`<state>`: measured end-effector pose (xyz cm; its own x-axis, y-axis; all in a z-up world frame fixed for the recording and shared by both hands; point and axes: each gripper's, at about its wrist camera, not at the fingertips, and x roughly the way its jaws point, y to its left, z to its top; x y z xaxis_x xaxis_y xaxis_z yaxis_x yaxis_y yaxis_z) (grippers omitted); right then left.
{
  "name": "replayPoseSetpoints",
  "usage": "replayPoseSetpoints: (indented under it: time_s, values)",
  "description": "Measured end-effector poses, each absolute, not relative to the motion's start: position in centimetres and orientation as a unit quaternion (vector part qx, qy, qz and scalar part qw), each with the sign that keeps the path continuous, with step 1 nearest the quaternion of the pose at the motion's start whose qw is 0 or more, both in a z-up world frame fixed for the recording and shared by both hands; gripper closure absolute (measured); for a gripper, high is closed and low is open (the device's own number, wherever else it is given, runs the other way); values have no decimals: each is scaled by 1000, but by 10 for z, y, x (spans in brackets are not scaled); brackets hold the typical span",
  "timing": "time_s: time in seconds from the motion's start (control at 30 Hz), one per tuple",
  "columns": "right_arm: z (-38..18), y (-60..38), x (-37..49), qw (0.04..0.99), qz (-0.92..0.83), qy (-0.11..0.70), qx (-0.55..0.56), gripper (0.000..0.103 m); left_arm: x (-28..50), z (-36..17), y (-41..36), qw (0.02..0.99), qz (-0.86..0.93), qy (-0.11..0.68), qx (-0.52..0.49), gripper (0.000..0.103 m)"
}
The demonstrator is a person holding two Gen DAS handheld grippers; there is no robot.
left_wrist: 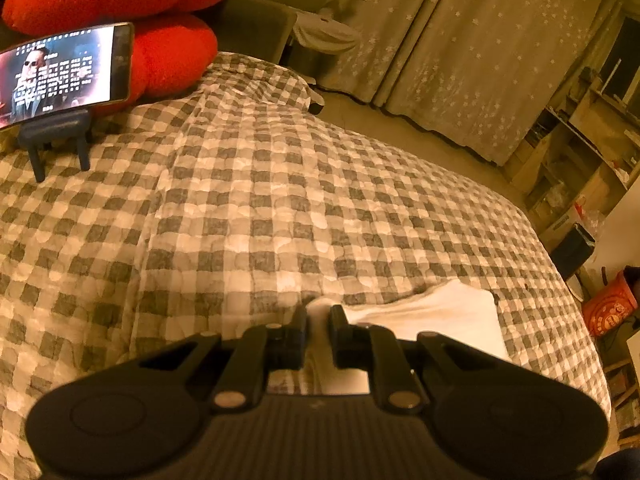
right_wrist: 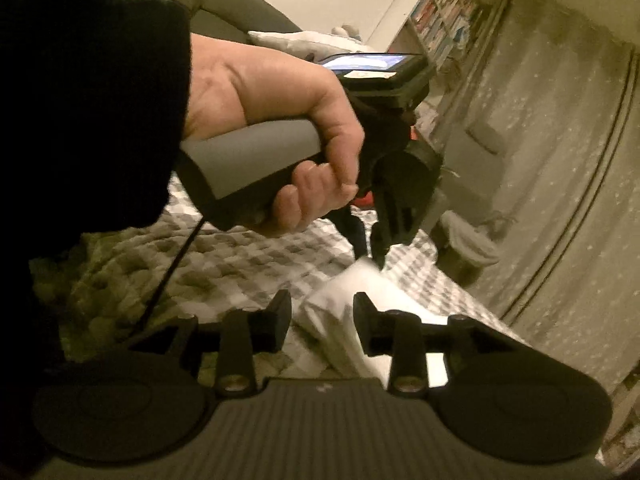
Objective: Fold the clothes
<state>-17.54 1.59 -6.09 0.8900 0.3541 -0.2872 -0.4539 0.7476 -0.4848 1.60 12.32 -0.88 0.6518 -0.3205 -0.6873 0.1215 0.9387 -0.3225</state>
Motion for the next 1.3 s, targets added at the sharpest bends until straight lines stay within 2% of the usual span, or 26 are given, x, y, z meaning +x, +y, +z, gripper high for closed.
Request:
replayPoseSetpoints:
  time_s: [0.03,0.07,0.1,0.17,0.37,0.83,1.0,1.3]
  values:
    - [-60,15,-173,932,214,91,-278,74,16,-8,123,901,-123,398,-123,91]
    - [-60,13,-171,934,211,94,-274,90,16,-8,123,901,-124,397,-123,91]
    - [-60,12,-169,935,208,96,-271,94,16,-7,124,901,-125,396,-123,91]
    - [-58,10,-166,938,204,98,-263,96,14,-6,125,902,-127,392,-126,92]
    - [-47,3,-176,946,206,76,-238,97,12,-4,130,904,-123,387,-132,93]
    - [-55,8,-177,936,230,101,-245,96,6,-5,129,914,-92,381,-103,93]
    - [-58,6,-171,930,258,132,-228,89,0,-2,130,920,-73,373,-91,93]
    - [-12,-40,-177,936,285,98,-180,89,-44,12,132,945,-37,322,-55,92]
